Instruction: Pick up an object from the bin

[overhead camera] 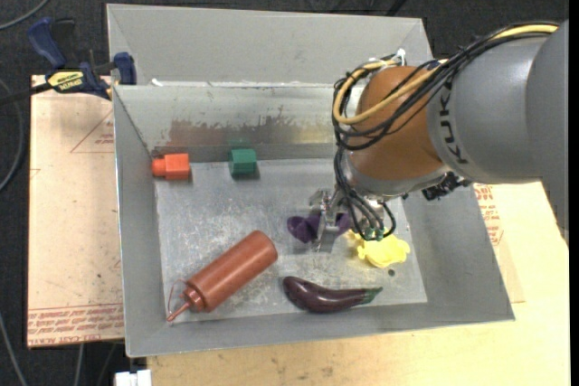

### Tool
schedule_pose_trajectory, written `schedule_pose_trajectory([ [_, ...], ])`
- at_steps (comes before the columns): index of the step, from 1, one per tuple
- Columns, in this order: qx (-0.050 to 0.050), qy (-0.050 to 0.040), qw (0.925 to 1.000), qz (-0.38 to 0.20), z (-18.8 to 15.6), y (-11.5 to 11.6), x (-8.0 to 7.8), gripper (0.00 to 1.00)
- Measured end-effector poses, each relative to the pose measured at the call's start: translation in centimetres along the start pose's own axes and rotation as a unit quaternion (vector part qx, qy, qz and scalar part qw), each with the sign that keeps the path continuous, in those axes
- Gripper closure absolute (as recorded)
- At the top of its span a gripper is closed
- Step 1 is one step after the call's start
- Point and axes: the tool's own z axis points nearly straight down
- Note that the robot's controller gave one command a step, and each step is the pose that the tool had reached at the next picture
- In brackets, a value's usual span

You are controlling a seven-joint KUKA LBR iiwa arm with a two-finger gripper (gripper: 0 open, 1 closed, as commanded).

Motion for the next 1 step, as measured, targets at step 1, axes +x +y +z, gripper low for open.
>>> schedule_pose_trajectory([
  [1, 0.000, -0.0021, 1.0000, 0.000, -2.05, 0.02, -0.09, 1.00],
])
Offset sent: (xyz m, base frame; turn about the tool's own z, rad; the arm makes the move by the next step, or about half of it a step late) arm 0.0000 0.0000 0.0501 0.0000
